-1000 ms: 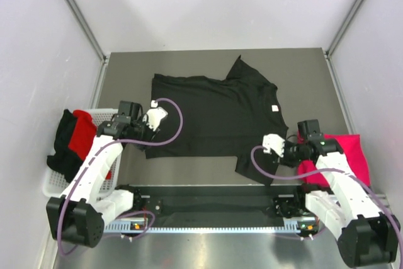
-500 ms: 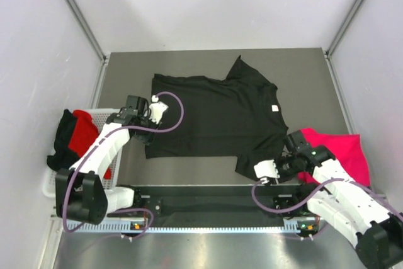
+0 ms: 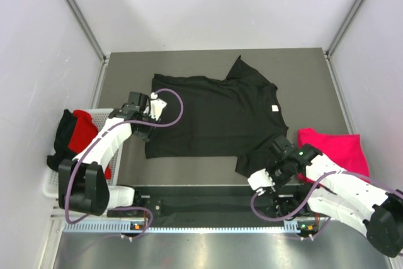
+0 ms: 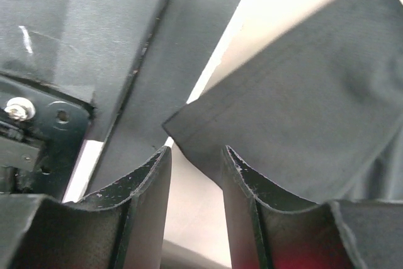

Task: Fold and stack the t-shirts
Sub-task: Fold the tshirt

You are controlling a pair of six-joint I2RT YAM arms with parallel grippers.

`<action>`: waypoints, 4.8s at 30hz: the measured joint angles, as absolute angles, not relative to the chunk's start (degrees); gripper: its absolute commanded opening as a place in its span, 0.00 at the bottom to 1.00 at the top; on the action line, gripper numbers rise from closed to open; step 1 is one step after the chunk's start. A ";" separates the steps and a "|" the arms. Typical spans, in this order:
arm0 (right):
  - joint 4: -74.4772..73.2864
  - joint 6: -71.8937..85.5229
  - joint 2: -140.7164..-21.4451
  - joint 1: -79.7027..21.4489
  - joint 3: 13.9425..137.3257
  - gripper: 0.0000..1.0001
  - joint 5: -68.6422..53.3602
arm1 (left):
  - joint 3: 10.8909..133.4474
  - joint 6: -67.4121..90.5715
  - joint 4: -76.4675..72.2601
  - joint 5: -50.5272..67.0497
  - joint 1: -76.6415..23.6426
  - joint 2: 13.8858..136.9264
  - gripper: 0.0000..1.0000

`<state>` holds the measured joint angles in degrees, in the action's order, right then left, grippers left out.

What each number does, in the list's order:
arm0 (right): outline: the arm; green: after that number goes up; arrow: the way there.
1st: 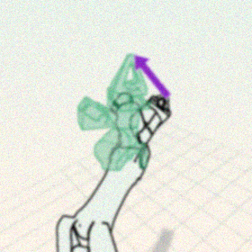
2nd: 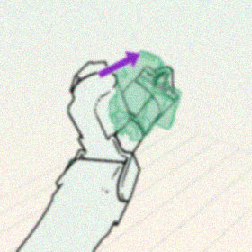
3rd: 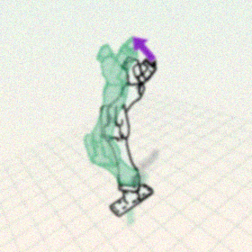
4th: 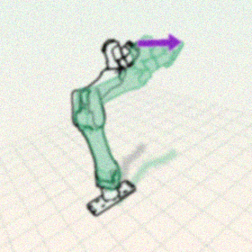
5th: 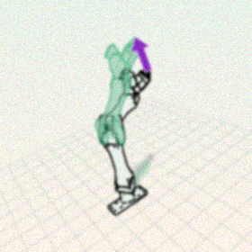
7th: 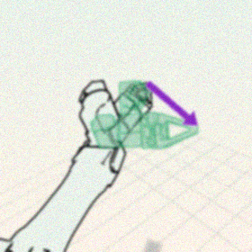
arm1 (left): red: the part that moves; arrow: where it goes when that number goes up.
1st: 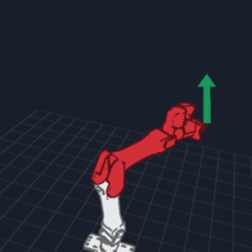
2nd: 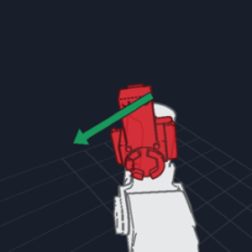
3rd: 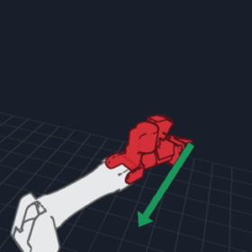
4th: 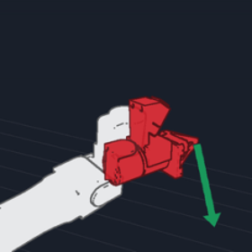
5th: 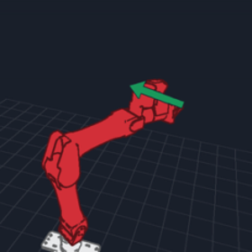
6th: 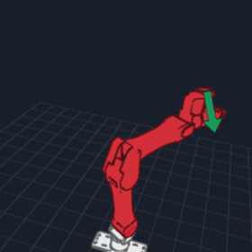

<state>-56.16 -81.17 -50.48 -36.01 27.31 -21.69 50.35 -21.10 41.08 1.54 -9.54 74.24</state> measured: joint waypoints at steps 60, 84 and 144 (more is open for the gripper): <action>-54.35 -70.74 -53.17 -34.09 39.13 0.00 -18.70 | 49.91 -40.88 50.33 10.46 -9.74 89.21 0.52; -54.68 -61.95 -44.14 -22.39 43.05 0.00 -22.06 | 48.75 -41.32 52.29 8.10 -10.48 80.44 0.00; -25.54 -44.93 -90.65 -4.78 68.66 0.00 -28.40 | 71.81 -37.06 47.27 3.53 -12.10 99.31 0.00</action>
